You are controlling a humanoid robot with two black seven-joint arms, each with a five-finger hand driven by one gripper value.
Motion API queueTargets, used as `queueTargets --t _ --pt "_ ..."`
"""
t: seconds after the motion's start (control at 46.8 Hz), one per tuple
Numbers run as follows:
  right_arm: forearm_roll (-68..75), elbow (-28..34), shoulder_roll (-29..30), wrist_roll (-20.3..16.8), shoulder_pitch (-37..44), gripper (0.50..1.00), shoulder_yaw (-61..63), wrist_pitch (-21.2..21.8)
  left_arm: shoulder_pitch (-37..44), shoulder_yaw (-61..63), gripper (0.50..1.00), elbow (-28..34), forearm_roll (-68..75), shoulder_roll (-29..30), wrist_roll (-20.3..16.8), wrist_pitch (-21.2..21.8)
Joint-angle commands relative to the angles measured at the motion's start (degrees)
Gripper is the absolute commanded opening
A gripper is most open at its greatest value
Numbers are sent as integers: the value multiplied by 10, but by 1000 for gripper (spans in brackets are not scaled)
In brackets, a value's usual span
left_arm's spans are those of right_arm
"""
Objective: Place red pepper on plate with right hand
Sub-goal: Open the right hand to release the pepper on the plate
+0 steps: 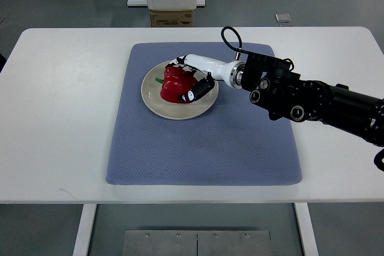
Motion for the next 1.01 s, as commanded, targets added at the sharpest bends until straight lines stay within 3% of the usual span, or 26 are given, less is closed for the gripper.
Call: queueTargets --t 0.0,0.406,0.984 --pt "0 0 0 0 0 993 0 0 0 0 1000 0 0 0 0 0" --pt "26 0 0 0 7 1000 6 0 0 0 1000 0 0 0 -1 0" --pt "101 -1 0 -20 -7 1000 151 0 0 0 1000 0 0 0 -1 0"
